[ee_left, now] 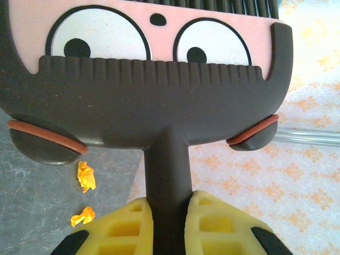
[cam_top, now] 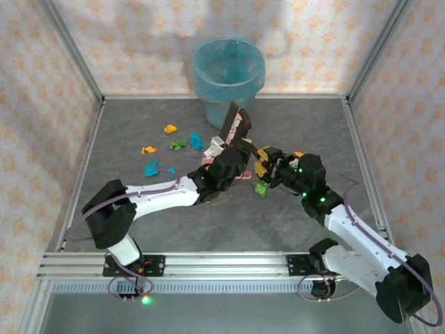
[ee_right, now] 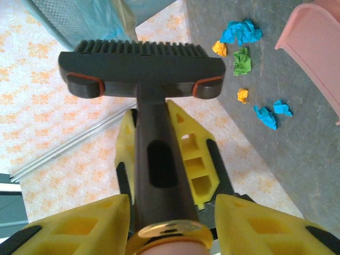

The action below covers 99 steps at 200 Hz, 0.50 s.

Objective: Sweep away the paper scraps from the table

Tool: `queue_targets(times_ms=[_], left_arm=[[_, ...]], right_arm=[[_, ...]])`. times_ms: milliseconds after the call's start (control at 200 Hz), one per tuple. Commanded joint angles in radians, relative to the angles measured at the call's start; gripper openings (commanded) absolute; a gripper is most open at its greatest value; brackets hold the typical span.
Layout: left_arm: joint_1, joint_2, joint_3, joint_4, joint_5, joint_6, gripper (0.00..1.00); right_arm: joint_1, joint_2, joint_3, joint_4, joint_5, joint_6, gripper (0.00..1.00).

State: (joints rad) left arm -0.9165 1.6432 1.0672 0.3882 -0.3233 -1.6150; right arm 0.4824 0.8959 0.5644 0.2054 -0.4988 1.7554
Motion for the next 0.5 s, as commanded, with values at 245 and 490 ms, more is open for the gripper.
queue_targets(times_ms=[245, 490], left_arm=[[-0.011, 0.015, 0.039, 0.049, -0.028, 0.004, 0.00], [-0.011, 0.016, 0.035, 0.047, -0.007, -0.007, 0.00]], right_arm=[[0.011, 0.008, -0.015, 0.066, 0.061, 0.015, 0.34], [0.010, -0.001, -0.027, 0.077, 0.097, 0.005, 0.12]])
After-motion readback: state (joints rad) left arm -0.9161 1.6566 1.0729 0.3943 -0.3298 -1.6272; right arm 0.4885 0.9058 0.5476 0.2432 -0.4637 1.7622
